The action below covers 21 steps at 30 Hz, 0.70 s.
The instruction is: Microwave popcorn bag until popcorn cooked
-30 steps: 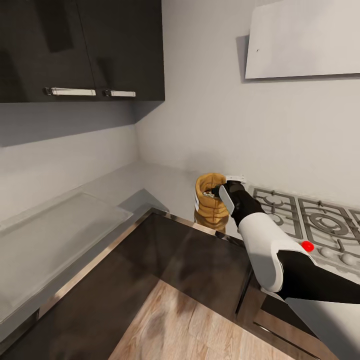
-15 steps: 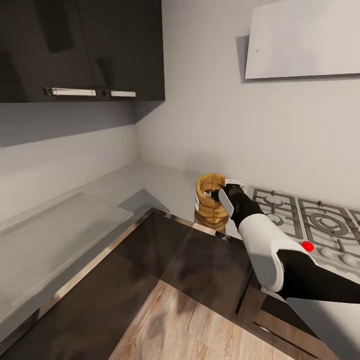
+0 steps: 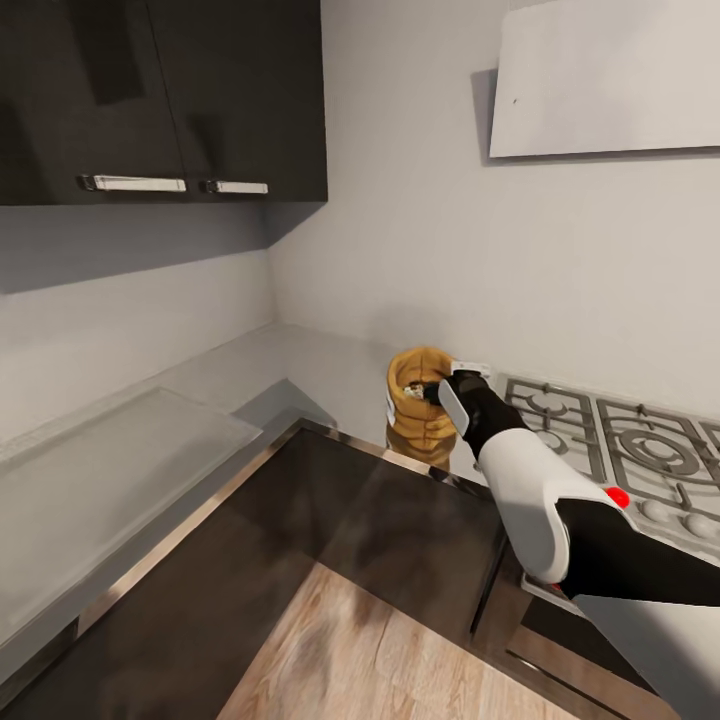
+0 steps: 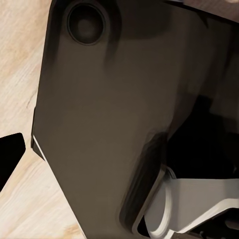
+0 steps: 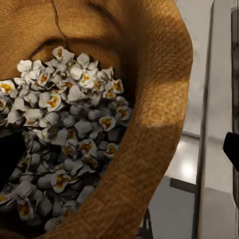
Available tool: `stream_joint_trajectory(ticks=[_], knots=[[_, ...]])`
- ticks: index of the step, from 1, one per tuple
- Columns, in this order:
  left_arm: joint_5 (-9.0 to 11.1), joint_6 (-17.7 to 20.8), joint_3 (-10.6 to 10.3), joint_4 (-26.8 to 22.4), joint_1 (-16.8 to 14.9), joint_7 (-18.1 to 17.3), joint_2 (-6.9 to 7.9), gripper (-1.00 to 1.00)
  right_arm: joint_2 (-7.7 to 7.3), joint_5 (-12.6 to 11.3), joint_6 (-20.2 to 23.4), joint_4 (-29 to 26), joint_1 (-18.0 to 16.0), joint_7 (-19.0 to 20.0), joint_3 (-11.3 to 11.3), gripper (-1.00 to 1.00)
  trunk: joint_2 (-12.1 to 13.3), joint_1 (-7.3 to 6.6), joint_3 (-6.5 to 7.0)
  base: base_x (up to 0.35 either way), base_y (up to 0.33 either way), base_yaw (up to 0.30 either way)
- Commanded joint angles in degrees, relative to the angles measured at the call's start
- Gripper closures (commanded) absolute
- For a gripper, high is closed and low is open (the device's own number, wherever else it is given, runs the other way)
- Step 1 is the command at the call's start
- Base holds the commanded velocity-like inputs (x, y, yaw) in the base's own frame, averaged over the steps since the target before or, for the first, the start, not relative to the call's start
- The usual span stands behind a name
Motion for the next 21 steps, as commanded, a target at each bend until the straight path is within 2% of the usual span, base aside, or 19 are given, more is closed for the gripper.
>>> stream_joint_trajectory(ticks=[1,8,21], knots=[[0.28,-0.05,0.02,-0.04,0.01,0.02,-0.03,-1.0,-0.21,0.1,0.37,0.36,0.01,-0.07,-0.3,-1.0,-0.03,0.01,-0.07,0.005,-0.003,0.0],[0.28,-0.05,0.02,-0.04,-0.01,0.02,-0.04,-1.0,-2.33,0.01,0.11,0.4,0.01,-0.23,-0.32,-1.0,-0.03,0.01,-0.07,0.001,0.0,0.0],[0.28,-0.05,0.02,-0.04,0.01,0.02,-0.05,-1.0,-2.53,-0.05,0.33,0.44,0.01,-0.14,-0.29,-1.0,-0.03,0.01,-0.07,0.0,0.0,0.0]])
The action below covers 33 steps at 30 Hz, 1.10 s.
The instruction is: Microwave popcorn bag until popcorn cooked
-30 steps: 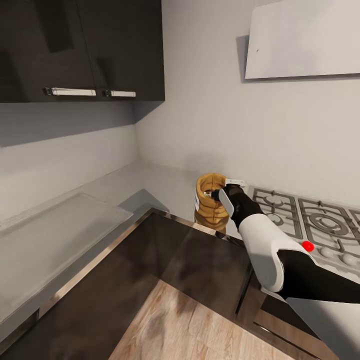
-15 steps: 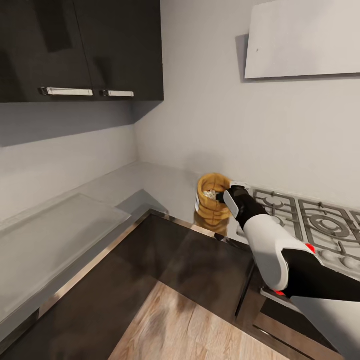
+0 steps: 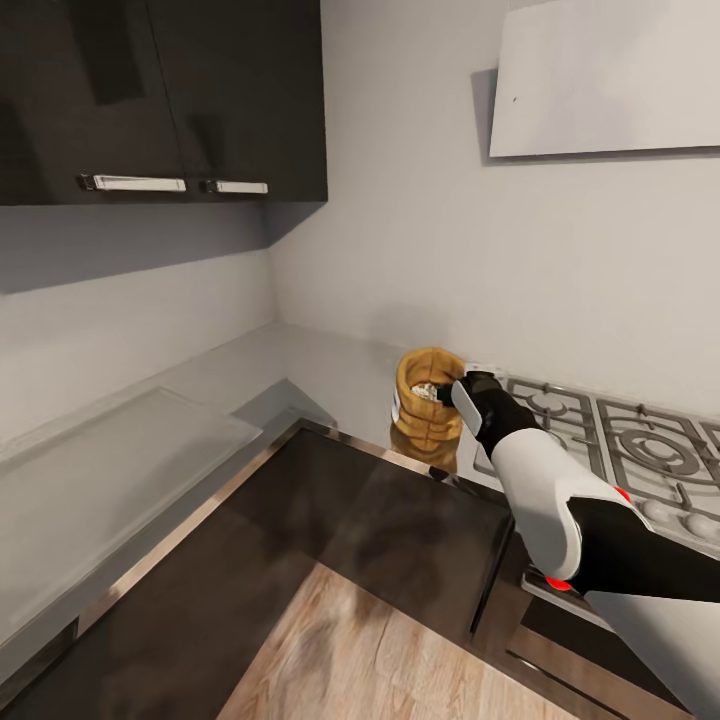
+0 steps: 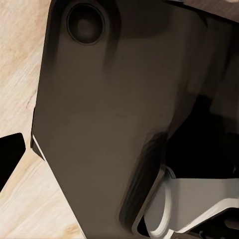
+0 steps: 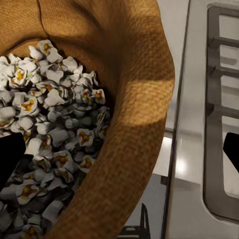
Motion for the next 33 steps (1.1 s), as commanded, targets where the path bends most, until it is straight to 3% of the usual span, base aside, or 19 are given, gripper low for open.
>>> stream_joint_trajectory(ticks=[1,15,18,23,33], knots=[[0.28,-0.06,0.02,-0.03,-0.01,0.02,-0.01,-1.0,0.06,0.24,0.29,-0.08,-0.03,-0.04,-0.29,1.0,-0.04,0.0,-0.06,0.0,0.0,0.0],[0.28,-0.06,0.02,-0.03,-0.01,0.02,-0.01,-1.0,0.73,0.39,2.24,-1.14,-0.03,-0.23,-0.37,1.0,-0.04,0.0,-0.06,0.0,0.0,0.0],[0.28,-0.08,0.02,-0.03,-0.01,0.02,-0.01,-1.0,1.31,0.36,5.86,-3.65,-0.03,-0.49,-0.35,1.0,-0.04,0.0,-0.06,0.0,0.0,0.0],[0.28,-0.09,0.02,-0.03,-0.02,0.04,-0.01,-1.0,2.84,0.32,14.13,-12.42,-0.03,-3.4,-0.3,1.0,-0.04,0.0,-0.06,0.0,0.0,0.0],[0.28,-0.1,0.02,-0.03,-0.01,0.03,-0.01,-1.0,2.96,0.18,23.95,-18.76,-0.03,-3.67,-0.21,1.0,-0.04,0.0,-0.06,0.0,0.0,0.0]])
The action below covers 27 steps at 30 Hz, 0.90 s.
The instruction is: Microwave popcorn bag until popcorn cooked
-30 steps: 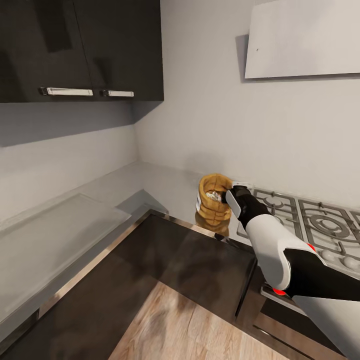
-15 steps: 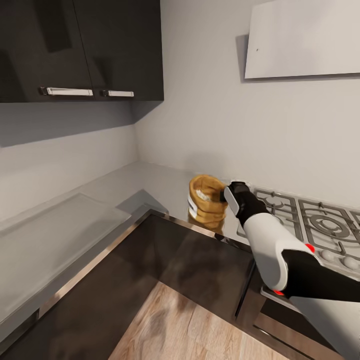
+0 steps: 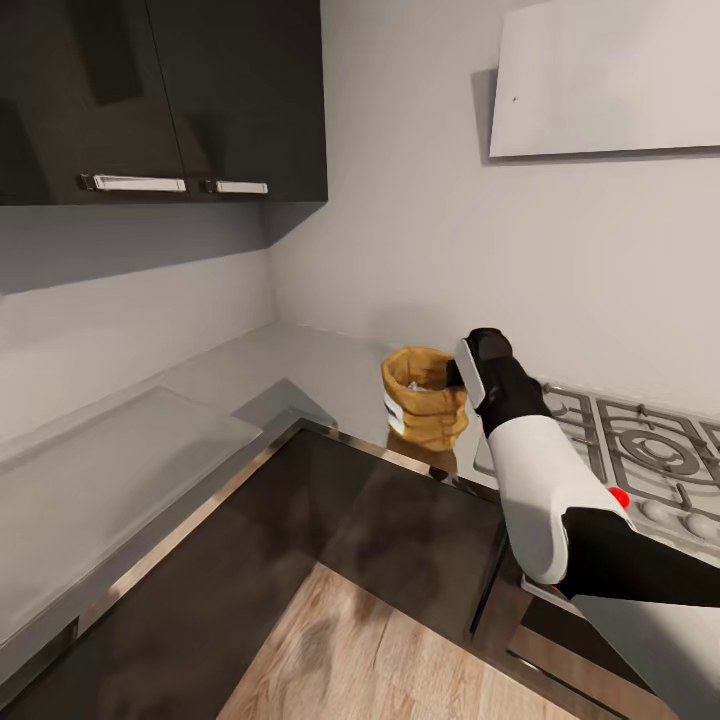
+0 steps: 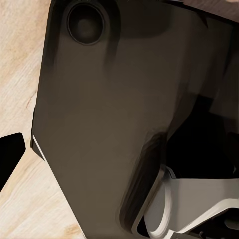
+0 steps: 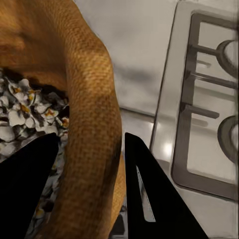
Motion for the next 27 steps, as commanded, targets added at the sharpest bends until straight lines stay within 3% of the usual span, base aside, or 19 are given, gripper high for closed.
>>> stream_joint_trajectory(ticks=[1,4,7,9,14,27], knots=[[0.27,-0.06,0.02,-0.03,-0.02,0.01,-0.01,-1.0,0.07,0.1,1.33,-1.29,-0.03,0.05,-0.25,1.0,-0.03,0.0,-0.06,0.0,0.0,0.0],[0.27,-0.03,0.02,-0.03,-0.01,0.03,-0.01,-1.0,0.07,-0.33,3.83,-4.29,-0.02,0.16,-0.35,1.0,-0.03,0.0,-0.06,0.0,0.0,0.0],[0.27,-0.06,0.02,-0.03,-0.02,0.03,-0.01,-1.0,-0.12,-4.12,4.68,-6.5,-0.04,0.15,-0.33,1.0,-0.03,0.0,-0.06,0.0,0.0,0.0],[0.27,-0.03,0.02,-0.03,-0.02,0.02,-0.01,-1.0,-0.12,-5.16,4.68,-7.34,-0.04,0.14,-0.3,1.0,-0.03,0.0,-0.06,0.0,0.0,0.0],[0.27,-0.04,0.02,-0.03,-0.03,0.01,-0.01,-1.0,0.05,-5.73,4.68,-10.28,-0.04,0.25,-0.36,1.0,-0.03,0.0,-0.06,0.0,0.0,0.0],[0.2,-0.11,0.02,-0.03,-0.02,0.04,-0.03,-1.0,0.06,-5.75,4.68,-10.55,-0.01,0.32,-0.2,1.0,-0.03,0.0,-0.06,-0.01,0.0,0.0]])
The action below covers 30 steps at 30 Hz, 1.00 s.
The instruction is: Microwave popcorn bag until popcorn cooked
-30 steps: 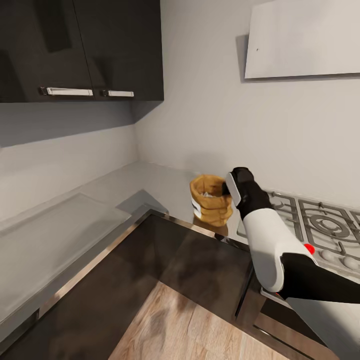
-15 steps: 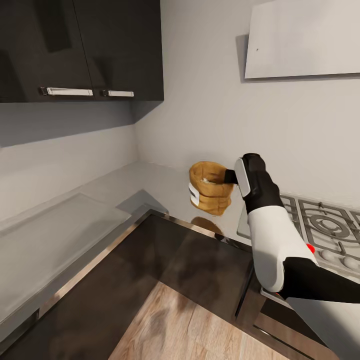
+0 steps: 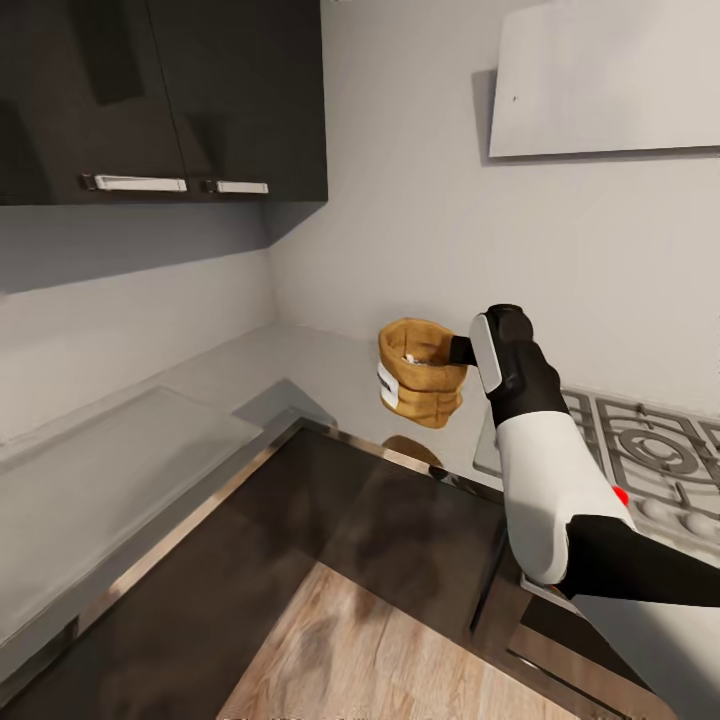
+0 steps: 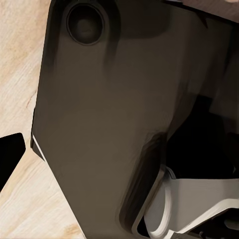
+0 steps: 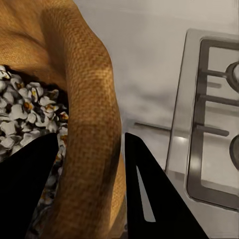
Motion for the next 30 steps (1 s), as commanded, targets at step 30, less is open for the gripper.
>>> stream_joint_trajectory(ticks=[30], knots=[[0.3,-0.07,0.11,-0.03,-0.01,0.08,-0.08,-1.0,0.05,-0.34,0.13,-0.13,-0.07,-0.38,0.14,1.0,-0.04,-0.01,-0.06,-0.33,0.0,0.0]])
